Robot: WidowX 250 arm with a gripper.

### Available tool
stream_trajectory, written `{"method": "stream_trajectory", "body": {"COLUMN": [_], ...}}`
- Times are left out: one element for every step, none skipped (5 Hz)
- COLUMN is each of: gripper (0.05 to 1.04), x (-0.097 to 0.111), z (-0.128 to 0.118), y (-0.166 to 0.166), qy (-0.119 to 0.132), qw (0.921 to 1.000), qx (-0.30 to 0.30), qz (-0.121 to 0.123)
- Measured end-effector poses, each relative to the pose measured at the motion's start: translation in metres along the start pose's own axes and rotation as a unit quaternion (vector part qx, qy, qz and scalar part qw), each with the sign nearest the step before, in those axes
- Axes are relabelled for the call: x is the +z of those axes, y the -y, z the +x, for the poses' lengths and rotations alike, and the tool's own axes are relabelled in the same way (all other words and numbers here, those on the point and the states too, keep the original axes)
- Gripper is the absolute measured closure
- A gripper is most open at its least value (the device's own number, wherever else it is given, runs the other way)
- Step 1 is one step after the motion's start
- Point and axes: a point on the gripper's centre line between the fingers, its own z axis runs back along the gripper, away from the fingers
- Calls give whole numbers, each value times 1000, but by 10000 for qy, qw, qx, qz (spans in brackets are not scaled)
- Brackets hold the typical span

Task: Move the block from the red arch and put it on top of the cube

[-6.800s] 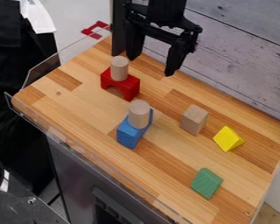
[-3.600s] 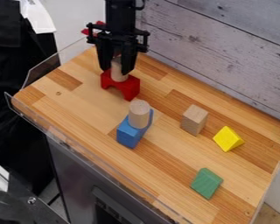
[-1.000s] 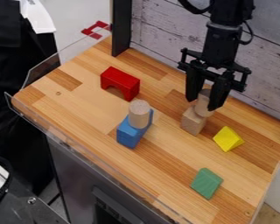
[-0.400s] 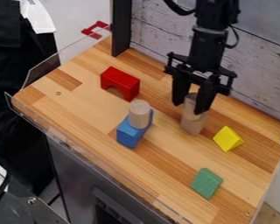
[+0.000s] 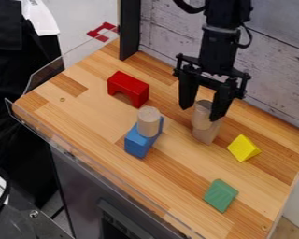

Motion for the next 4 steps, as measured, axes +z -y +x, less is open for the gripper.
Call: {"method": "stream_trajectory", "body": {"gripper": [75,83,83,83], "x": [1,21,49,62], "z": [0,-3,-13,-26], "y": [0,-2,-11,-28], "qy": [5,311,649,759], "qw": [10000,9993,9971,9951], "qx": [65,153,346,585], "qz": [39,103,178,243]}}
